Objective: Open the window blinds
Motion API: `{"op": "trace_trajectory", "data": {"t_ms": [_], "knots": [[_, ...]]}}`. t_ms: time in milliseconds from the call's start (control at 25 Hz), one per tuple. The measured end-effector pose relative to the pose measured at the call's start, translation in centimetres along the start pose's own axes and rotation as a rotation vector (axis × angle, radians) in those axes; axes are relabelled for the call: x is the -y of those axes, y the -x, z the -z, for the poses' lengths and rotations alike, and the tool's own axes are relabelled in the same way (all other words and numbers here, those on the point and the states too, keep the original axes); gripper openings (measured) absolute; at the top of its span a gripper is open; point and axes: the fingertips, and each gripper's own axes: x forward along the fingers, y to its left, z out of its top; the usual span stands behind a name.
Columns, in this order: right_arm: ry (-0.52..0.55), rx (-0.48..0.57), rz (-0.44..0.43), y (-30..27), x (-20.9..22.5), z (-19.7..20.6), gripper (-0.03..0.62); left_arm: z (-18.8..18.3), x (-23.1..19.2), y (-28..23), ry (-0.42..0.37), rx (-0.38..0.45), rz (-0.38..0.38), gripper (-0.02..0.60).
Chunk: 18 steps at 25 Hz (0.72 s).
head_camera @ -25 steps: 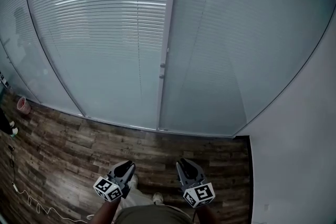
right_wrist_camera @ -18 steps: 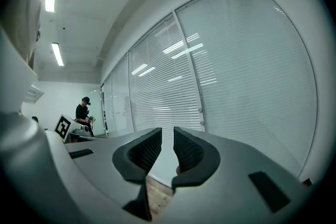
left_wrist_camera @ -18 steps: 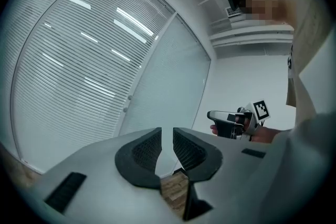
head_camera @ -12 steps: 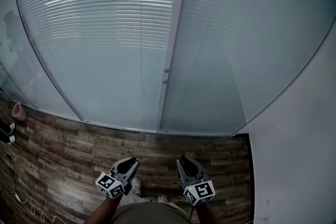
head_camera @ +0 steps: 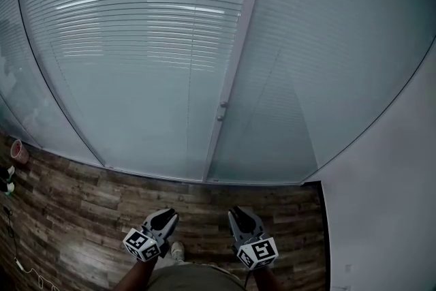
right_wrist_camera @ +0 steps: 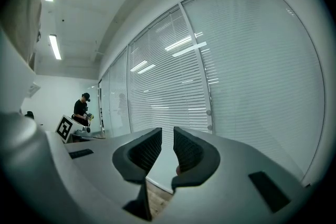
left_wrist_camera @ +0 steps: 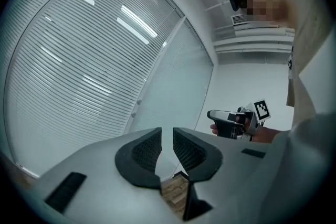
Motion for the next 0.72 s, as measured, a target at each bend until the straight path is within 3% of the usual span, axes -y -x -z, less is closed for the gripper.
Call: {"op": "trace_trajectory", "data": {"t_ms": [400,720], "knots": [[0.014,0.048,0.05,-5.1,-1.3,0.2,0.057,-1.4,-7.0,0.4,-0.025,0.006,0.031,0.058],[0.003,0.047,0.074,-5.4,-2.4,-0.1,0.057,-2.5,-8.7,0.5,-0.036,-0.007,0.043,0.058]]}}
